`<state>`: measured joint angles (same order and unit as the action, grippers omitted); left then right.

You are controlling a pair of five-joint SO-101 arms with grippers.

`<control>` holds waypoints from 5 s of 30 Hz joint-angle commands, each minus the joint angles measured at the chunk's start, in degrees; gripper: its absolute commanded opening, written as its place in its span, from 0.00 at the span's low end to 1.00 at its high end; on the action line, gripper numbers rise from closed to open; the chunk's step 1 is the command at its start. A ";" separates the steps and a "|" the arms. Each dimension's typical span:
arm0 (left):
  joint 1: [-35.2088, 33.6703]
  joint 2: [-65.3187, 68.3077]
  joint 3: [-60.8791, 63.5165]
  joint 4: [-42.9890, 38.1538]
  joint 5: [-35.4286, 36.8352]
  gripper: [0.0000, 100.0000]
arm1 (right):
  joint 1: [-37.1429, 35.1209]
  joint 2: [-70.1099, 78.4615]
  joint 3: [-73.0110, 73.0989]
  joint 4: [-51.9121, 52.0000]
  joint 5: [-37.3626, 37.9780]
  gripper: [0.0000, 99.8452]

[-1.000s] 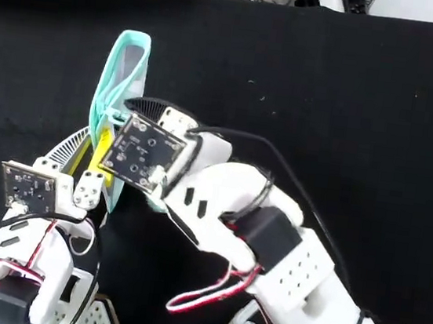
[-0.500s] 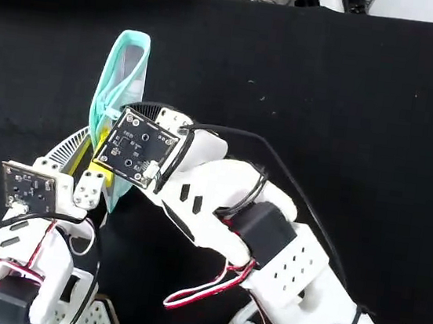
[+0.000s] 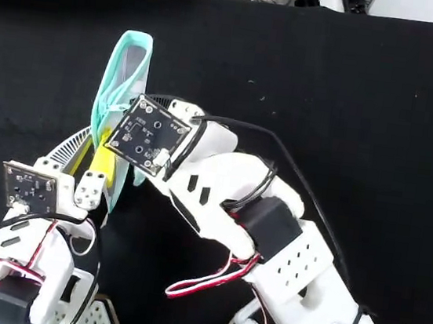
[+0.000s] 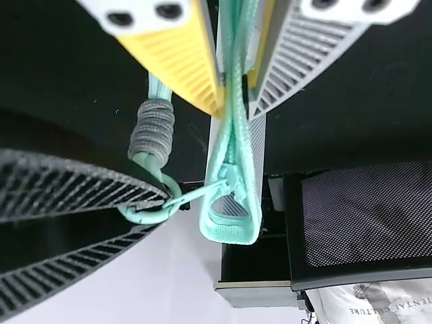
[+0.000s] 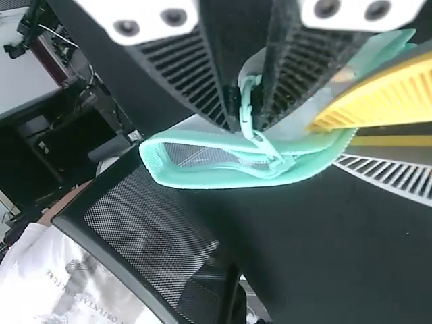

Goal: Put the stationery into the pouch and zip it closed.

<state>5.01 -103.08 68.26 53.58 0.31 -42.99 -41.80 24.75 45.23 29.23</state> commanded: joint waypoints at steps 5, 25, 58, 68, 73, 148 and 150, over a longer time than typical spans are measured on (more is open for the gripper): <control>0.92 -0.09 0.48 0.53 -0.53 0.03 | 3.87 -0.31 -1.89 -5.45 -2.73 0.01; 6.02 -0.09 0.48 3.78 -4.40 0.03 | 14.68 0.04 1.10 -15.21 -9.58 0.01; -1.01 -0.09 -2.95 5.36 2.11 0.16 | 1.32 -3.38 -4.44 0.00 -0.79 0.01; -6.11 -0.09 -5.32 4.48 5.71 0.17 | -2.20 -10.95 -3.38 1.05 0.00 0.01; -2.95 -0.18 -17.01 17.49 5.36 0.19 | -2.20 -8.92 -3.38 1.05 0.09 0.01; 4.70 -0.09 -5.49 4.84 -0.44 0.03 | 11.96 -7.43 4.44 -14.15 -0.44 0.01; 4.70 -0.09 -5.41 4.84 -0.44 0.03 | 13.19 -7.43 4.44 -14.33 -0.44 0.01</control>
<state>9.85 -103.08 62.99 57.54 -0.48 -35.25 -49.01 30.46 34.07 28.97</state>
